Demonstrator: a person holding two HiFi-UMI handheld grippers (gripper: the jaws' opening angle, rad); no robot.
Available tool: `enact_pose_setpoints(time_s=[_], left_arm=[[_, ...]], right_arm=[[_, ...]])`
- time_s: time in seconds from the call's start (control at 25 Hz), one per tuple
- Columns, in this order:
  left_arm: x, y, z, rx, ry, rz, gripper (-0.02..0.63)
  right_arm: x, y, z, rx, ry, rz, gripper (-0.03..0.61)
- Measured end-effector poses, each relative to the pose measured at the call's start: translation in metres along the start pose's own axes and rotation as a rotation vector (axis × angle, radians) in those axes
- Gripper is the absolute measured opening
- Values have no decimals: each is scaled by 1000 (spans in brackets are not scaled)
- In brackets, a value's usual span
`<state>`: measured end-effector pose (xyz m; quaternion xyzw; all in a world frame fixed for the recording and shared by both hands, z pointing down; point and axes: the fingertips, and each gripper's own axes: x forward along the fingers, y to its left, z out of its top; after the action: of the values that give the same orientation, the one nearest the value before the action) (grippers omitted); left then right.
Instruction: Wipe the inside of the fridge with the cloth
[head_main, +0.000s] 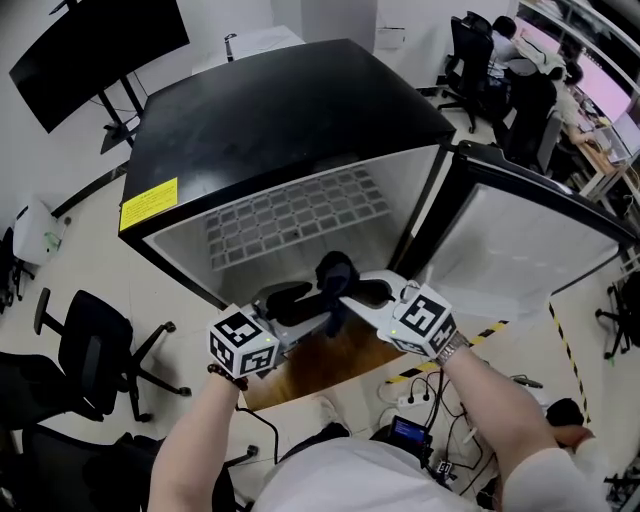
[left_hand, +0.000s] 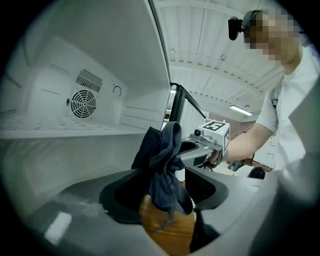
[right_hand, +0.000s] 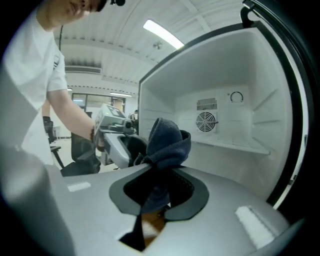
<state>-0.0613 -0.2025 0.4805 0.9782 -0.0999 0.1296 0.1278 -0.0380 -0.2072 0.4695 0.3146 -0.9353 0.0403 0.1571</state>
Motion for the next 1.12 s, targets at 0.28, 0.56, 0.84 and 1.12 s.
enact_pose_setpoints(time_s=[0.28, 0.56, 0.84, 1.12], left_arm=[[9, -34, 12, 13, 43, -231, 293], [12, -66, 13, 64, 78, -360, 199], [15, -64, 10, 48, 78, -349, 106], [41, -23, 5, 107, 62, -124, 101]], right_arm=[[-25, 35, 10, -27, 26, 233, 58], [-35, 47, 10, 17, 55, 358, 58], [-43, 42, 6, 124, 52, 382, 69], [-50, -1, -7, 117, 55, 117, 75]])
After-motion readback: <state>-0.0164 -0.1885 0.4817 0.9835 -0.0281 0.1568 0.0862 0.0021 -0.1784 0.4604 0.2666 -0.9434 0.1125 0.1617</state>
